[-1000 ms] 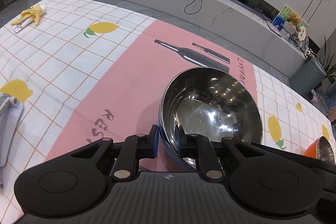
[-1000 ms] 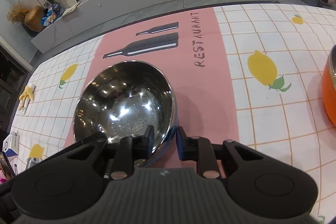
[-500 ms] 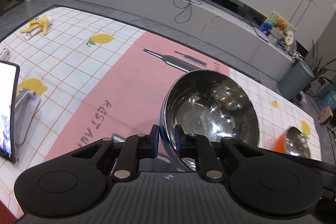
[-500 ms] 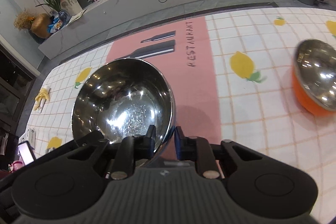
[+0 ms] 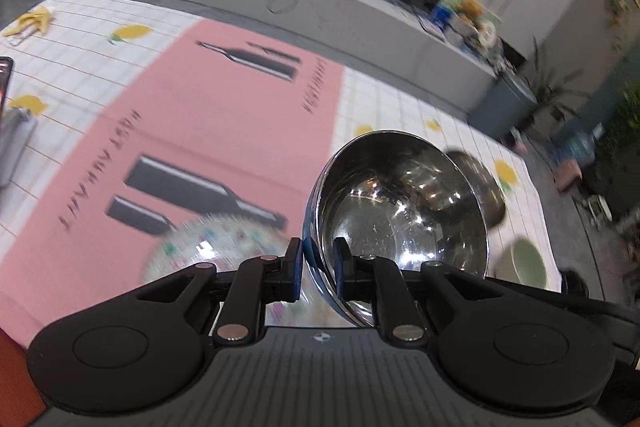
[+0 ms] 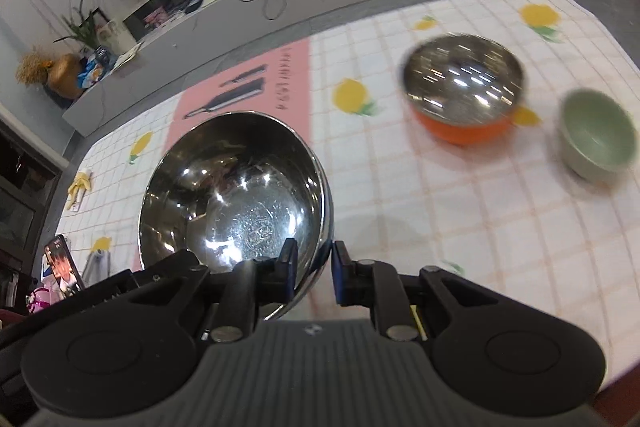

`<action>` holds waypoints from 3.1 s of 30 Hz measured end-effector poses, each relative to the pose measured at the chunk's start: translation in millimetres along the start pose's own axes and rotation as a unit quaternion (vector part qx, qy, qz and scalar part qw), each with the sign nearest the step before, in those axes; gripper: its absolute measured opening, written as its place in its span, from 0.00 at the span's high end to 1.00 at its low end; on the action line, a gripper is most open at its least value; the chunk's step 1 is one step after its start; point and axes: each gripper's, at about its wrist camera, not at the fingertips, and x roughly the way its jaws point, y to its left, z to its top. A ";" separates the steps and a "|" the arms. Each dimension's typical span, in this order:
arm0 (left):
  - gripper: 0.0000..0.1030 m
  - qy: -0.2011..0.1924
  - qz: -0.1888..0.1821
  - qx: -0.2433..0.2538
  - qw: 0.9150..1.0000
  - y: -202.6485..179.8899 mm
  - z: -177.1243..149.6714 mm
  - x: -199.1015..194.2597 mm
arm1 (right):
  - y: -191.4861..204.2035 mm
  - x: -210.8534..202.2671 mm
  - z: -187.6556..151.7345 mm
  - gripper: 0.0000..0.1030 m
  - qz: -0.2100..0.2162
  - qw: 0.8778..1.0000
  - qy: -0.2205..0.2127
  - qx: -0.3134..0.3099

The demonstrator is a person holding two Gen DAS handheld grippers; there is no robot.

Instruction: Organize plates and bowls

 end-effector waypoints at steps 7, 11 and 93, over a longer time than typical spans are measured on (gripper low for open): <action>0.83 0.044 -0.007 0.021 0.999 -18.7 -28.4 15.9 | -42.2 -7.0 -25.1 0.84 -0.019 0.999 0.023 0.033; 0.83 0.077 -0.011 0.014 0.997 -21.5 -41.2 29.2 | -60.0 -4.9 -32.4 0.85 -0.028 0.998 0.029 0.053; 0.43 0.038 -0.089 0.086 0.992 -107.3 76.7 106.2 | -105.2 28.2 97.6 0.48 -0.132 0.986 -0.083 0.058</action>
